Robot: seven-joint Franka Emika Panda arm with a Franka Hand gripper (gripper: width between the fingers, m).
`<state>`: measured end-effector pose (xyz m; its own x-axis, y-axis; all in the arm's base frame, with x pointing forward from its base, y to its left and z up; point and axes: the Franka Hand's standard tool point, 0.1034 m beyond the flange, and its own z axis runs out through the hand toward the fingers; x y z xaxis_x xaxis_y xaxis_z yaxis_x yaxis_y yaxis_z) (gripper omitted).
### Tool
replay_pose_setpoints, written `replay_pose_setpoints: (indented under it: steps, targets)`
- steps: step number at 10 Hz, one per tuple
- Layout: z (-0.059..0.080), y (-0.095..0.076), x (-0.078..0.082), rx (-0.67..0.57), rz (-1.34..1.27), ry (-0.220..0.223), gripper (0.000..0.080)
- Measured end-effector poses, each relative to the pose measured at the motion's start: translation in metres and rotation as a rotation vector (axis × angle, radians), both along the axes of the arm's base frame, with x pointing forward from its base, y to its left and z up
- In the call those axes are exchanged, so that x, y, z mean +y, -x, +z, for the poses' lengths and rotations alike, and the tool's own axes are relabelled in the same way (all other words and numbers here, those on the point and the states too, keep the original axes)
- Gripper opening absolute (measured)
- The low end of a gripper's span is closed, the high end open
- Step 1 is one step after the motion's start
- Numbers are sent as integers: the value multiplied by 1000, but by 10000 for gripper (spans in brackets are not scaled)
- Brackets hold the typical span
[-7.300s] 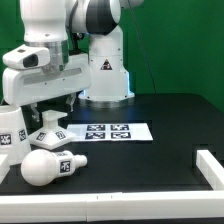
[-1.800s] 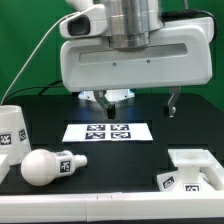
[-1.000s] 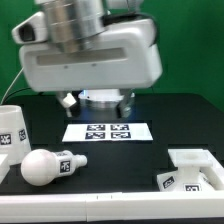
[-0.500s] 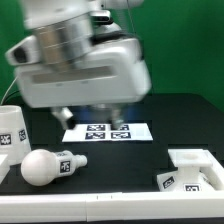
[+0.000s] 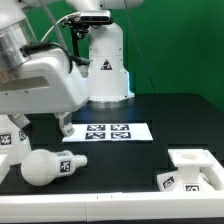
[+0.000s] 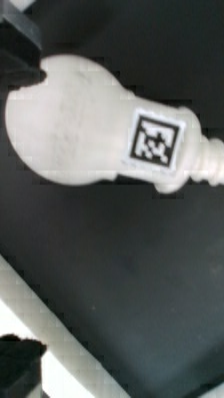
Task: Assemble lamp
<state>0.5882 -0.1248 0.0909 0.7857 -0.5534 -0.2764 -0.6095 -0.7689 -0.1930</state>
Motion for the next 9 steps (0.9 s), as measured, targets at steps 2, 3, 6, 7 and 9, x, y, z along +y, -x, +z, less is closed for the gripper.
replay_pose_setpoints:
  steps: [2,3,6,7,9]
  targets:
    - [-1,1,-3,1,-4,2,698]
    - [-5,1,-15,19,5,-13,698]
    - [-14,0,-40,94,-28,-102,698]
    - [-14,0,-41,97,-28,-108,698]
    - [-17,11,-38,201,-4,-193,698]
